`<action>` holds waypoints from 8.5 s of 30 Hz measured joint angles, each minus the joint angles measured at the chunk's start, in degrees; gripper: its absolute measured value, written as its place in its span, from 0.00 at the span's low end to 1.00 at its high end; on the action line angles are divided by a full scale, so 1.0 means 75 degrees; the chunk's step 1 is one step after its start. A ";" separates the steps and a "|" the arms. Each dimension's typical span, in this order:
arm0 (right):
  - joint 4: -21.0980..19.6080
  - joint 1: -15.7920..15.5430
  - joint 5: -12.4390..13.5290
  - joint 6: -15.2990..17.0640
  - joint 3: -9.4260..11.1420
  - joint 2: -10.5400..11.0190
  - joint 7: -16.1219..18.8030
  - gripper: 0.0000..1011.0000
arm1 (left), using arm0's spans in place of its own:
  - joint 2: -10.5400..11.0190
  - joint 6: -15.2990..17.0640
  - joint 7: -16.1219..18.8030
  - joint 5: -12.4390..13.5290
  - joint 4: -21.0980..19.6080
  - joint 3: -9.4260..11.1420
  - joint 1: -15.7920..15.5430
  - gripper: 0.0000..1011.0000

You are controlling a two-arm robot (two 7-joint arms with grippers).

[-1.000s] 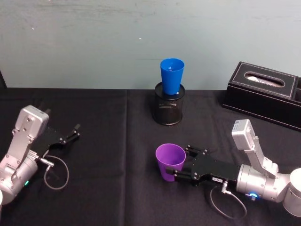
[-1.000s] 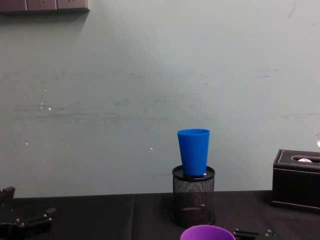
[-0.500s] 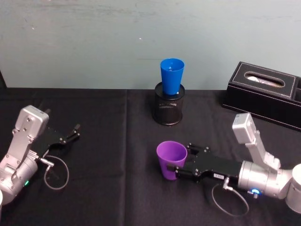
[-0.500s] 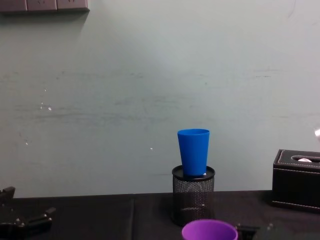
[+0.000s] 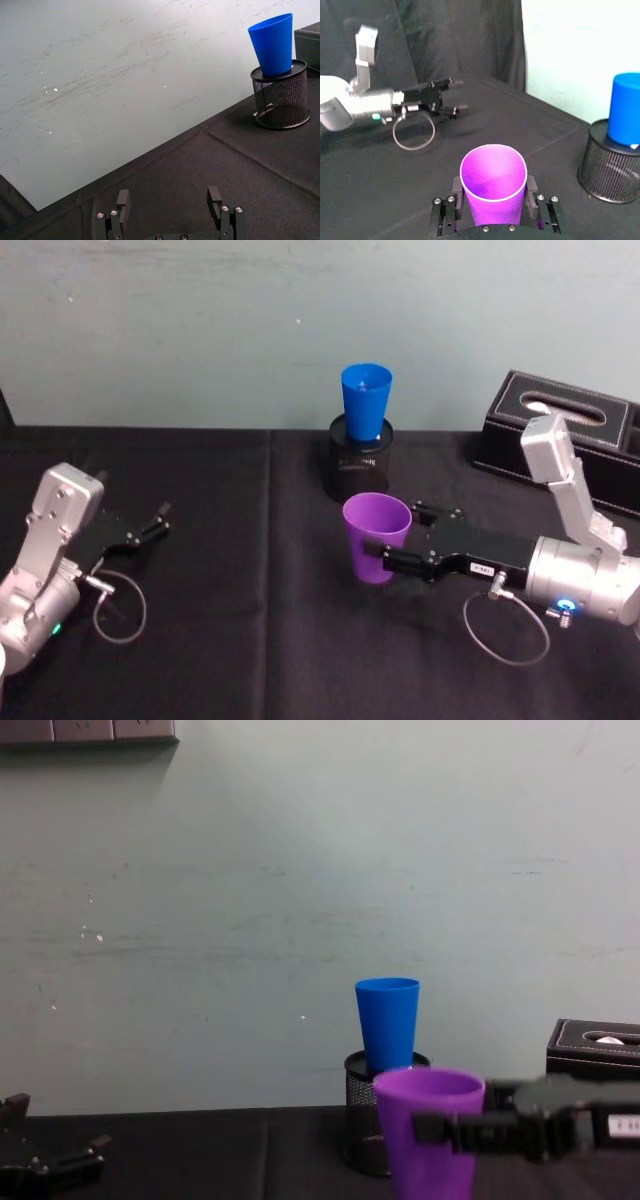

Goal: Pick up one cup with a gripper and tap it against the other cup.

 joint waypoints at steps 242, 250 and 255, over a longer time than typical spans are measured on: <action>0.2409 0.2219 -0.0867 0.0616 0.0344 -0.2181 -0.2157 0.72 | 0.0000 0.0000 0.0000 0.0000 0.0000 0.0000 0.0001 1.00; 0.2409 0.2220 -0.0867 0.0616 0.0345 -0.2181 -0.2157 0.72 | 0.0000 0.0000 0.0000 0.0000 0.0000 0.0000 0.0000 1.00; 0.2409 0.2219 -0.0867 0.0616 0.0345 -0.2181 -0.2157 0.72 | 0.0000 0.0000 0.0000 0.0000 0.0000 0.0000 0.0000 1.00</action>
